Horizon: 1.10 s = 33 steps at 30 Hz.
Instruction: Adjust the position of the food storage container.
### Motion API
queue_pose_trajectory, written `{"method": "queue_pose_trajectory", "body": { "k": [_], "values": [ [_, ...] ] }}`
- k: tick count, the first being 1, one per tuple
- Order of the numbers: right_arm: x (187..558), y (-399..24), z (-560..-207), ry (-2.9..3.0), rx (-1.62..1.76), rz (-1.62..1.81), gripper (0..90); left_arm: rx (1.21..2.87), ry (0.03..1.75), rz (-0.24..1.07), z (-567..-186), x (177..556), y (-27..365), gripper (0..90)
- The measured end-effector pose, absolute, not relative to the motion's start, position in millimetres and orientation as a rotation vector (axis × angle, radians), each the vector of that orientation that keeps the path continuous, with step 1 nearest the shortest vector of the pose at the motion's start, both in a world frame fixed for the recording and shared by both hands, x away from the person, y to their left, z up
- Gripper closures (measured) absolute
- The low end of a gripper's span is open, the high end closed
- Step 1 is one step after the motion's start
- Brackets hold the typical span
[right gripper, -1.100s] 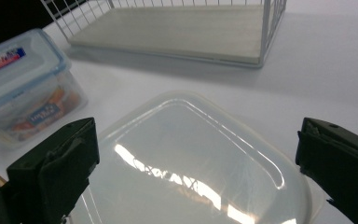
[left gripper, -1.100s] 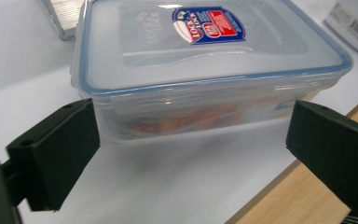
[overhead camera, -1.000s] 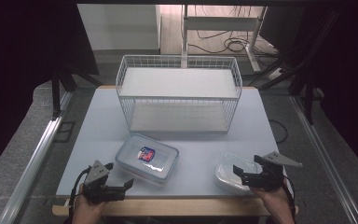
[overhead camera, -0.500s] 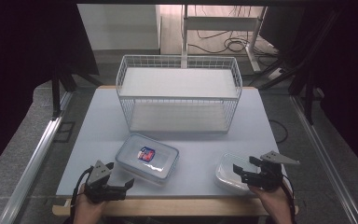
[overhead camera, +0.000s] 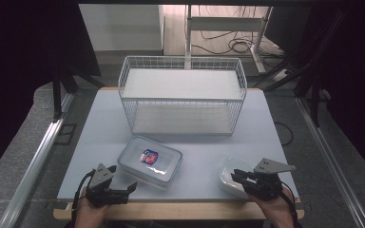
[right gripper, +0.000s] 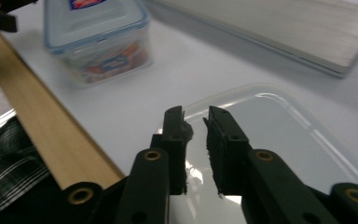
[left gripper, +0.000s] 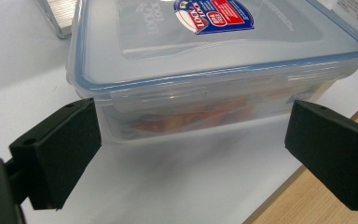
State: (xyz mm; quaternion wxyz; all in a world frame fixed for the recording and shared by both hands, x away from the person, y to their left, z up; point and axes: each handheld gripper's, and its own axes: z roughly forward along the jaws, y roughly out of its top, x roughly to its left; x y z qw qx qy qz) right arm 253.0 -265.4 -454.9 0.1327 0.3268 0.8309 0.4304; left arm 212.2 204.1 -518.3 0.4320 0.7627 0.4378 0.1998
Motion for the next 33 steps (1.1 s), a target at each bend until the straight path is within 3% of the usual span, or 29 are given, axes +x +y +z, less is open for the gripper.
{"method": "queue_pose_trajectory", "body": {
  "k": [7,18,33],
  "values": [
    [248,-249,-460,2.544,0.873,1.209,89.3,1.907,1.092,0.495,-519,212,203,3.7],
    [252,-241,-474,2.678,0.843,1.074,89.4,1.919,1.095,0.494,-520,213,203,3.9],
    [262,-263,-471,2.67,0.904,1.062,89.5,1.944,1.098,0.5,-521,213,200,4.0]
  ]
}}
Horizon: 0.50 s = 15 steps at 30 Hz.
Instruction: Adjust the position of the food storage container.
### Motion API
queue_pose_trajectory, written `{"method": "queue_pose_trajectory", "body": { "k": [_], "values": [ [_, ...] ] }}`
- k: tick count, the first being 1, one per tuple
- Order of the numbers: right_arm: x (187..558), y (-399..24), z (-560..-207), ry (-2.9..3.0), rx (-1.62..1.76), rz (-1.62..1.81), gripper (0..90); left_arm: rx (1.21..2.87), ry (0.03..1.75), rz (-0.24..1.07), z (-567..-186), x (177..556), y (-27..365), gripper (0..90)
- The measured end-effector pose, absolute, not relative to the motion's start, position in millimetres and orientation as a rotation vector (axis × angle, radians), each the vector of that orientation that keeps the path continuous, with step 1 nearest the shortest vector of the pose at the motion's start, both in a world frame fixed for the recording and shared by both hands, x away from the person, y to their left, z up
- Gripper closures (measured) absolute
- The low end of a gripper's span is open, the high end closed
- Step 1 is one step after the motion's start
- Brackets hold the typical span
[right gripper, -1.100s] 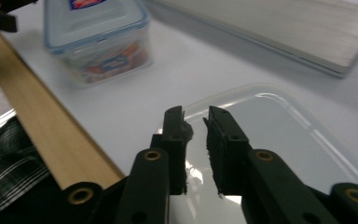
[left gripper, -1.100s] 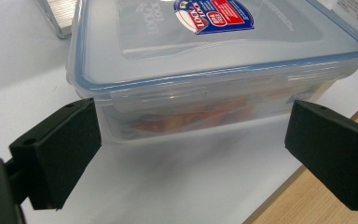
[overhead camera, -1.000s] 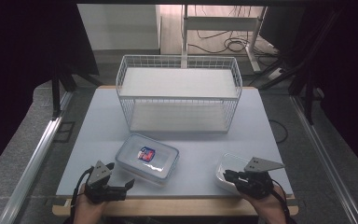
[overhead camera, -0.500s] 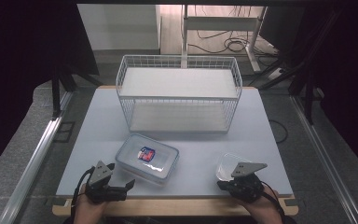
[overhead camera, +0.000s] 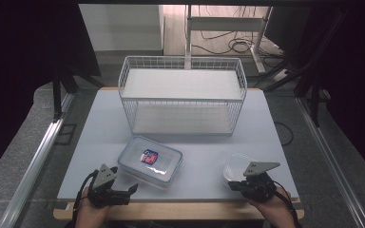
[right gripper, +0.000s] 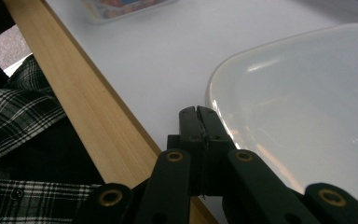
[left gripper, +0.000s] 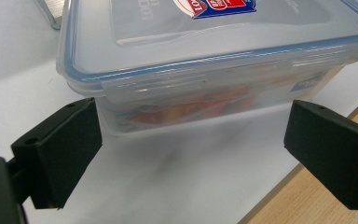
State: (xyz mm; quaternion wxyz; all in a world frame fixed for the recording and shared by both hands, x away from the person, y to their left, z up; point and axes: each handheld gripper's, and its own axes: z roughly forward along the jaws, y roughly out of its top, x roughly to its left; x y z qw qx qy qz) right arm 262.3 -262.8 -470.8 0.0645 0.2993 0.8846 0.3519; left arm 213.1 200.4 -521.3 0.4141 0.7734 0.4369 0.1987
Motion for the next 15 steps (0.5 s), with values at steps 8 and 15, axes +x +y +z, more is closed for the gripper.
{"method": "queue_pose_trajectory", "body": {
  "k": [8,15],
  "values": [
    [270,-282,-469,2.602,0.964,1.013,89.4,1.946,1.102,0.5,-521,213,201,4.0],
    [280,-302,-472,2.516,1.063,0.98,89.4,1.953,1.101,0.499,-522,213,200,4.0]
  ]
}}
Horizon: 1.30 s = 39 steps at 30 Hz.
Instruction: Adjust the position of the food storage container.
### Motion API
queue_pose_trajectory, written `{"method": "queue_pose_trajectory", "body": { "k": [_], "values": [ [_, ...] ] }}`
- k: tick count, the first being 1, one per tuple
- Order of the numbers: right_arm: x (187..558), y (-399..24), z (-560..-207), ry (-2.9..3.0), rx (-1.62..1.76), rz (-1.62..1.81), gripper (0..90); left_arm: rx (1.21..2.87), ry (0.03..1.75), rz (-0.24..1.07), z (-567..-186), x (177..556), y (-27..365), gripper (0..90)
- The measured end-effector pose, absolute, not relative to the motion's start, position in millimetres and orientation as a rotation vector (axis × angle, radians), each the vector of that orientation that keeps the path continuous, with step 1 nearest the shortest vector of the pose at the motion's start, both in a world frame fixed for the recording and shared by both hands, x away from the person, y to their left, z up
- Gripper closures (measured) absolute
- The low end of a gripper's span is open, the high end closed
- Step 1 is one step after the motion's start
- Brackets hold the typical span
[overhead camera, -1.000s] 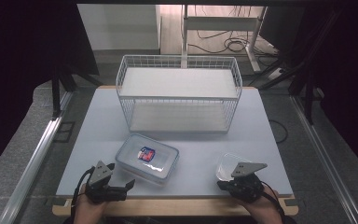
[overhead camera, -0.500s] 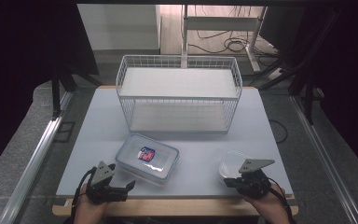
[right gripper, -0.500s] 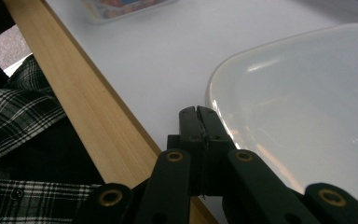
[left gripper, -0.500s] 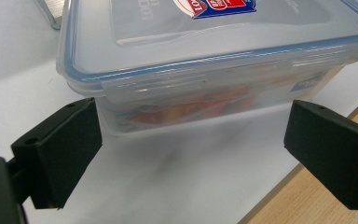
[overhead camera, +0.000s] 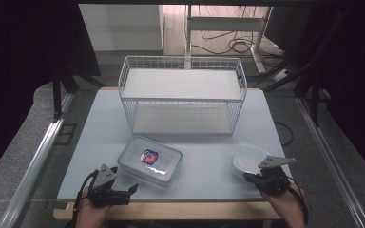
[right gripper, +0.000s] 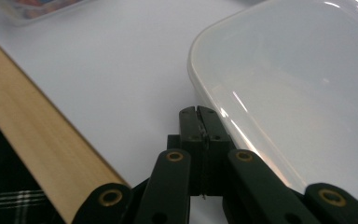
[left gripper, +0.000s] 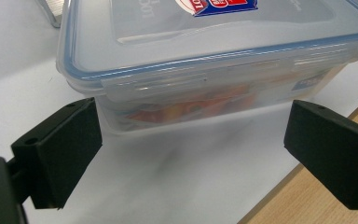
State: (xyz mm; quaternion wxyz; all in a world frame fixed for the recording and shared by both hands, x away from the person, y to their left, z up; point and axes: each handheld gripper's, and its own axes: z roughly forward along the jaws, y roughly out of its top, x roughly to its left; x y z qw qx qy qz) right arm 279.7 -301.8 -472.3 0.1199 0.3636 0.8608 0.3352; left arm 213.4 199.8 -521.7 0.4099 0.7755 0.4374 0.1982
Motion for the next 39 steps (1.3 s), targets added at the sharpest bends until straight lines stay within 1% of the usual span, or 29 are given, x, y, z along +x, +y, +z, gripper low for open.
{"method": "queue_pose_trajectory", "body": {
  "k": [18,21,28,31,33,35,36,37,38,39],
  "values": [
    [309,-344,-477,2.3,1.242,0.989,89.3,1.967,1.109,0.494,-523,214,199,4.2],
    [317,-351,-479,2.264,1.27,0.993,89.2,1.97,1.128,0.469,-523,216,199,4.1],
    [323,-356,-483,2.251,1.308,0.972,85.3,1.951,1.18,0.401,-522,220,207,2.2],
    [320,-350,-480,2.257,1.285,0.982,82.1,1.903,1.206,0.392,-518,222,217,4.0],
    [318,-343,-480,2.253,1.277,0.968,80.5,1.896,1.225,0.438,-515,222,225,7.9],
    [317,-338,-480,2.25,1.269,0.973,80.5,1.871,1.246,0.463,-513,226,237,18.4],
    [317,-335,-480,2.251,1.265,0.974,81.7,1.833,1.277,0.451,-513,230,248,25.6],
    [317,-335,-480,2.251,1.265,0.974,81.7,1.833,1.277,0.451,-513,230,248,32.6],
    [316,-333,-480,2.251,1.257,0.976,82.3,1.812,1.278,0.428,-514,233,254,32.6],
    [315,-331,-479,2.251,1.251,0.978,82.9,1.789,1.28,0.413,-515,237,260,40.0]
  ]
}}
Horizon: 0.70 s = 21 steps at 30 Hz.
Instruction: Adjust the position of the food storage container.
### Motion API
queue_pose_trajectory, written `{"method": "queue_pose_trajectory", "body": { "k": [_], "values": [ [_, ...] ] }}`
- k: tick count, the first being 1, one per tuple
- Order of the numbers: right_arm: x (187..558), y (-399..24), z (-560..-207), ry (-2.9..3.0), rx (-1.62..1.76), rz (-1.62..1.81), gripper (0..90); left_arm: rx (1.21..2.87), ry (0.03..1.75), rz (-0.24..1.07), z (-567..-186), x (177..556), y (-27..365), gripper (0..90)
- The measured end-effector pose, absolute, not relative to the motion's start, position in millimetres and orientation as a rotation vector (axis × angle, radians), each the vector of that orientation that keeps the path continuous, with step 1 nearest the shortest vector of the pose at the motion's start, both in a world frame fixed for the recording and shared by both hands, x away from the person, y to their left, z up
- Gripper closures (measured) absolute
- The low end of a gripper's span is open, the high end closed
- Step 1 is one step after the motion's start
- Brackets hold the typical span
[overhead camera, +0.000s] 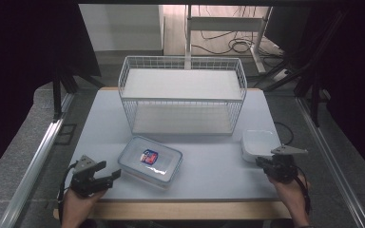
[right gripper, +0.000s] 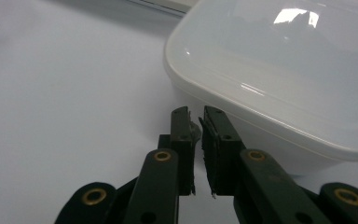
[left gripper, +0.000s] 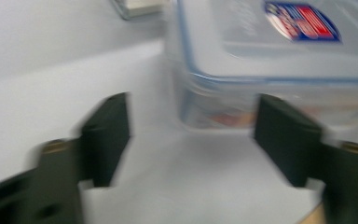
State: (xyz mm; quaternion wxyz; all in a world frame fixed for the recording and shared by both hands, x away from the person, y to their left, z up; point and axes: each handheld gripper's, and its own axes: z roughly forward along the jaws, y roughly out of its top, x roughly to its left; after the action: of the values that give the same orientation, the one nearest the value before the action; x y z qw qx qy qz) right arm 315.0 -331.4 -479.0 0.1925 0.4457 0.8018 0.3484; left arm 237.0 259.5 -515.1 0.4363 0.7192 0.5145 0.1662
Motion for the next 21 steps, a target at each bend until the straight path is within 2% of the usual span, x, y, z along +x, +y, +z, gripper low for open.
{"method": "queue_pose_trajectory", "body": {
  "k": [1,2,8,13,16,21],
  "values": [
    [313,-328,-477,2.254,1.227,0.988,83.1,1.774,1.296,0.413,-516,241,263,47.8],
    [313,-328,-477,2.254,1.227,0.988,83.1,1.768,1.308,0.418,-518,244,266,47.8],
    [305,-312,-474,2.286,1.125,1.018,85.8,1.828,1.321,0.447,-522,261,265,80.2],
    [303,-302,-476,2.318,1.095,1.025,86.4,1.857,1.284,0.385,-526,276,257,85.6],
    [303,-300,-476,2.324,1.09,1.038,86.3,1.892,1.278,0.422,-525,277,250,87.9],
    [301,-293,-477,2.338,1.071,1.057,85.0,1.852,1.282,0.366,-525,277,251,89.8]
  ]
}}
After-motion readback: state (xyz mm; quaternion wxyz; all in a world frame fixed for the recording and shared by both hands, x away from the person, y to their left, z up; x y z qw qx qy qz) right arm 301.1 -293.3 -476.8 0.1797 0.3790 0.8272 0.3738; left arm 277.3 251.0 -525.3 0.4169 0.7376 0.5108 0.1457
